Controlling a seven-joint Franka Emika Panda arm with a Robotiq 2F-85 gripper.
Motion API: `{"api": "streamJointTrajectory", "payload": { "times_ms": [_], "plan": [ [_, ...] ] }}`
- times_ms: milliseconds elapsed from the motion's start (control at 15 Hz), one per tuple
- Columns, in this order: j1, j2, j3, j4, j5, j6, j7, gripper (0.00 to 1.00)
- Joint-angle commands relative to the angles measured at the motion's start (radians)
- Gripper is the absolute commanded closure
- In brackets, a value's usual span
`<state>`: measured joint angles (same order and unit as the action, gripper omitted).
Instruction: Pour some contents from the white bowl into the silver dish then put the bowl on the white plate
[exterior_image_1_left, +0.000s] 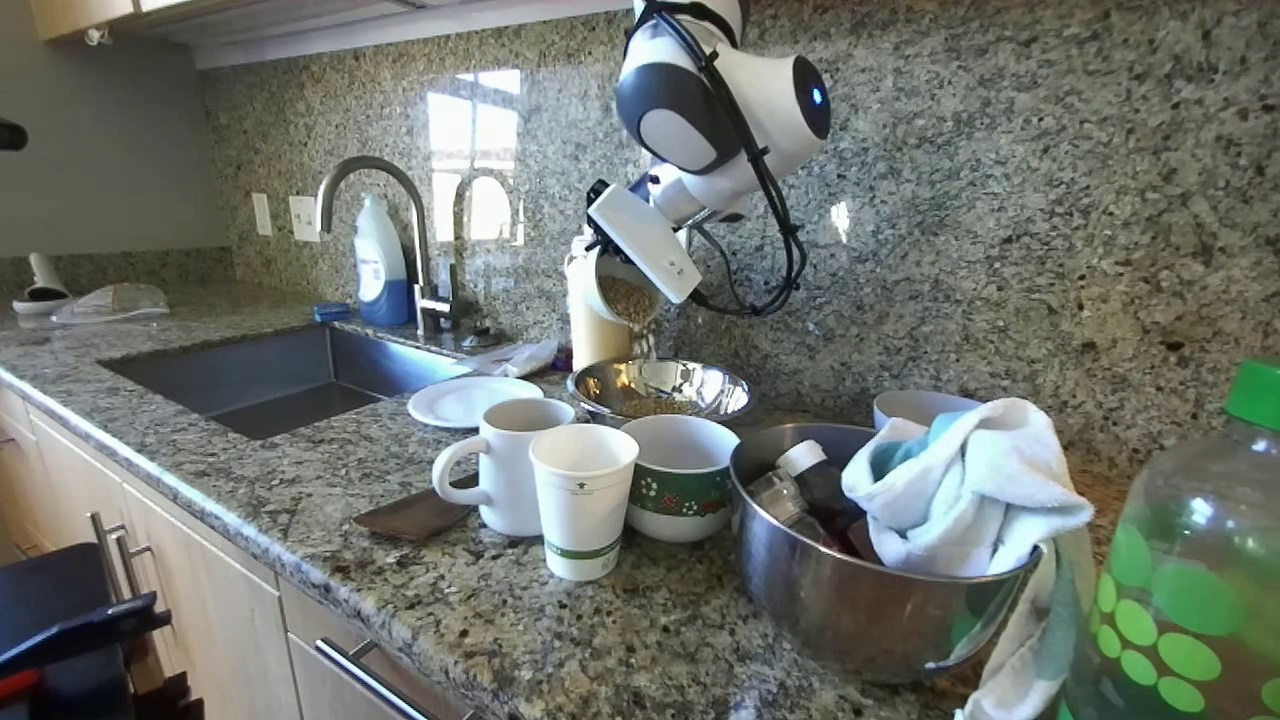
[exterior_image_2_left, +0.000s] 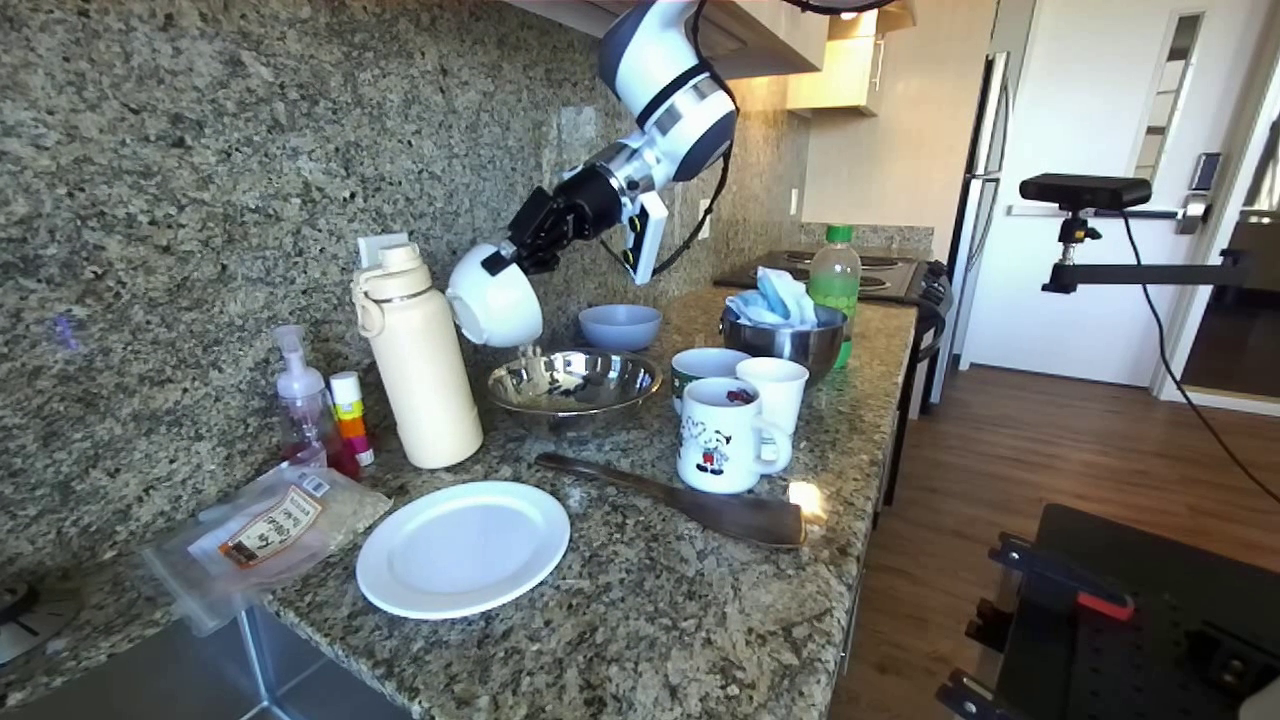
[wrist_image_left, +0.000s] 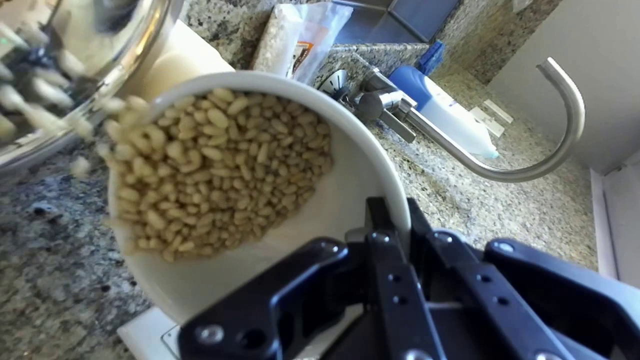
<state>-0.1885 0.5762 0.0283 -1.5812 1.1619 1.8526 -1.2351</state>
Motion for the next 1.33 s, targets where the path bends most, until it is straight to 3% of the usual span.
{"api": "streamJointTrajectory", "payload": {
  "times_ms": [0,933,1267],
  "plan": [
    [-0.008,0.000,-0.004,0.023,0.023,-0.043,-0.011,0.98],
    [0.004,-0.042,-0.008,-0.029,0.014,-0.024,-0.005,0.98],
    [0.052,-0.094,-0.046,-0.075,-0.096,0.054,0.073,0.98]
  ]
}}
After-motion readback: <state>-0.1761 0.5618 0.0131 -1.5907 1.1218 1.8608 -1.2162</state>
